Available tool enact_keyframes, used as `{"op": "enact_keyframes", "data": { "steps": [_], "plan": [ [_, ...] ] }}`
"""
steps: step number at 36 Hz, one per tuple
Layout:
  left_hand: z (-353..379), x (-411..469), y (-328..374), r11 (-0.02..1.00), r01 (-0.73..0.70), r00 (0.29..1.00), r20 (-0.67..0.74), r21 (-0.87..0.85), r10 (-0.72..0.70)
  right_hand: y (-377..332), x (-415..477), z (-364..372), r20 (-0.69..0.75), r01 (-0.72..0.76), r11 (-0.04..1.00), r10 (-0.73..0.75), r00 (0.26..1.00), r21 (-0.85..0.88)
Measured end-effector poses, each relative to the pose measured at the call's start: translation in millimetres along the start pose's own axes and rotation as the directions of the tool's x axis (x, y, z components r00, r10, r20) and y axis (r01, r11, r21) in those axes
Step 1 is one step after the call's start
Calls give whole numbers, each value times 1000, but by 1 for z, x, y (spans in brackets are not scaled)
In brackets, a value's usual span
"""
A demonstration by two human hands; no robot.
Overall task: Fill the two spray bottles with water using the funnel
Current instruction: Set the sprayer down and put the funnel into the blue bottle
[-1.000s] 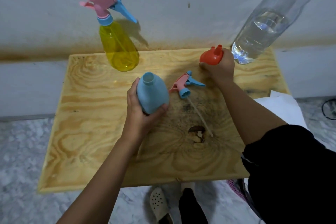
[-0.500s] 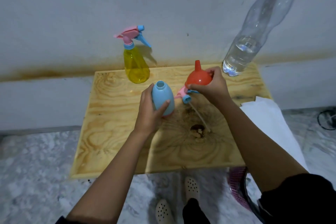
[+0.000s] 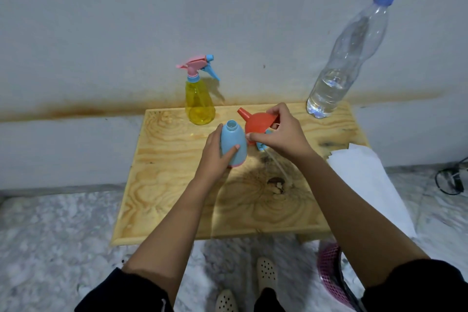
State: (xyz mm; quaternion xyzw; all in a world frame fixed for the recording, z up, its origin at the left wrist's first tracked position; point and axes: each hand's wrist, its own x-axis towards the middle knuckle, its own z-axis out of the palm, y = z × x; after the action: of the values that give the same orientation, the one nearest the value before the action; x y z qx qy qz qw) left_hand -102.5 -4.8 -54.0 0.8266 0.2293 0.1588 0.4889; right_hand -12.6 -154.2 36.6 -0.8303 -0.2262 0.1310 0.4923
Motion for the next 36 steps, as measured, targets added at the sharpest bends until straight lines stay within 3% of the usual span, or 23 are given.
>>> {"op": "enact_keyframes", "data": {
  "steps": [14, 22, 36],
  "plan": [
    [2, -2, -5, 997, -22, 1000, 6, -69, 23, -13, 12, 7, 149, 202, 938, -166, 975, -282],
    [2, -1, -6, 997, -23, 1000, 17, -78, 25, -40, 29, 8, 271, 393, 735, -287, 919, -552],
    [3, 0, -8, 989, -23, 1000, -7, -148, 22, -36, 39, 33, 344, 439, 781, -304, 888, -444]
  ]
}}
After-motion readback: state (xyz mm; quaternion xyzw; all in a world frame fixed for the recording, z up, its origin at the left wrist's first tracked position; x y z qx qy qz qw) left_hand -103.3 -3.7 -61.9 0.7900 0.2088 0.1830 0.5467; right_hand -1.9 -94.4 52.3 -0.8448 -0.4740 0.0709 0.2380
